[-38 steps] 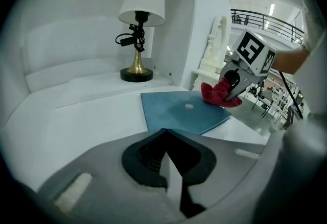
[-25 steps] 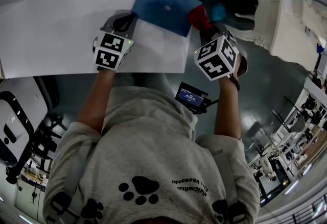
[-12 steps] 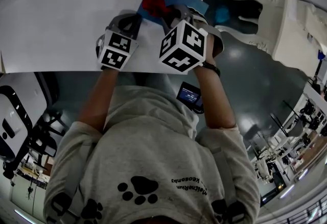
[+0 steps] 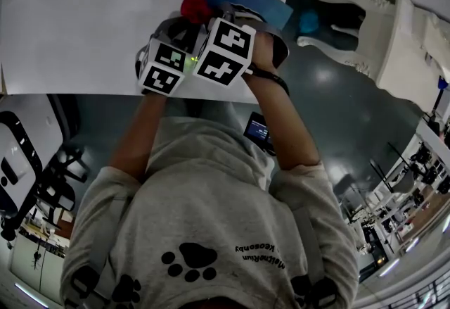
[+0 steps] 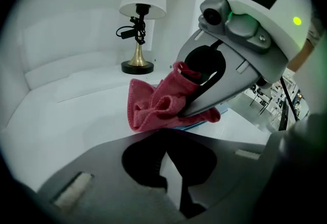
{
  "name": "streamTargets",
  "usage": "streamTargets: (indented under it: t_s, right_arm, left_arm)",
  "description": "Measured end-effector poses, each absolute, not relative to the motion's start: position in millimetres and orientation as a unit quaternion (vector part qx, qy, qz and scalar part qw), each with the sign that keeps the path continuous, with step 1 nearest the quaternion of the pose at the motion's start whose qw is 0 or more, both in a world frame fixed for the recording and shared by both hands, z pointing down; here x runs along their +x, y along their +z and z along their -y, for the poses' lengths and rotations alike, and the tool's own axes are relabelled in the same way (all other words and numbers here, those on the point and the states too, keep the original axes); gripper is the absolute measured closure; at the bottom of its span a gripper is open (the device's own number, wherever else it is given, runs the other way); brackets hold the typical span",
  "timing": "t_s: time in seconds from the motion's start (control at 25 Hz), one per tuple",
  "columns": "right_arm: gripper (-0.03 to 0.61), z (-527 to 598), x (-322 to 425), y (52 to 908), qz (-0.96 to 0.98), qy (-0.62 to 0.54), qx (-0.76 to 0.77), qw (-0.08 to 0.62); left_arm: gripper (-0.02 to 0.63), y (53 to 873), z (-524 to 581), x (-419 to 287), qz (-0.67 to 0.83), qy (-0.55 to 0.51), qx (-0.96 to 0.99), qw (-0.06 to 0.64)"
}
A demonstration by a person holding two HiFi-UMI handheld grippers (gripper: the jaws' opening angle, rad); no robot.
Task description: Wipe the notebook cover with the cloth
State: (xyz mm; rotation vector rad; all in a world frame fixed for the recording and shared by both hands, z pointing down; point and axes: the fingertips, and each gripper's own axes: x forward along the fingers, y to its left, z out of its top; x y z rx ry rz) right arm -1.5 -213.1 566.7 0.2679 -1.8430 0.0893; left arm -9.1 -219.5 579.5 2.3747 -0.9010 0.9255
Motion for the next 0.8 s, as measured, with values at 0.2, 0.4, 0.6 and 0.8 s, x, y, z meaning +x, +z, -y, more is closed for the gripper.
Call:
streamTargets:
  t_s: [0.2, 0.4, 0.6, 0.8]
  right_arm:
    - [0.532, 205.2, 13.6, 570.8, 0.783, 0.033, 0.106, 0.612]
    - [0.532, 191.1, 45.9, 573.5, 0.771, 0.039, 0.109, 0.626]
    - [0.532, 178.9, 77.6, 572.8, 0.762, 0.050, 0.122, 0.634]
    - [0.532, 164.2, 110.1, 571.0, 0.747, 0.067, 0.135, 0.648]
  left_arm:
    - [0.615, 577.8, 219.2, -10.1, 0.325, 0.341, 0.854, 0.221]
    - [0.615, 579.1, 219.1, -9.4, 0.325, 0.341, 0.854, 0.221]
    - [0.615, 580.1, 219.9, -10.6, 0.327, 0.342, 0.854, 0.219]
    - [0.615, 579.7, 219.5, -11.6, 0.327, 0.342, 0.854, 0.217]
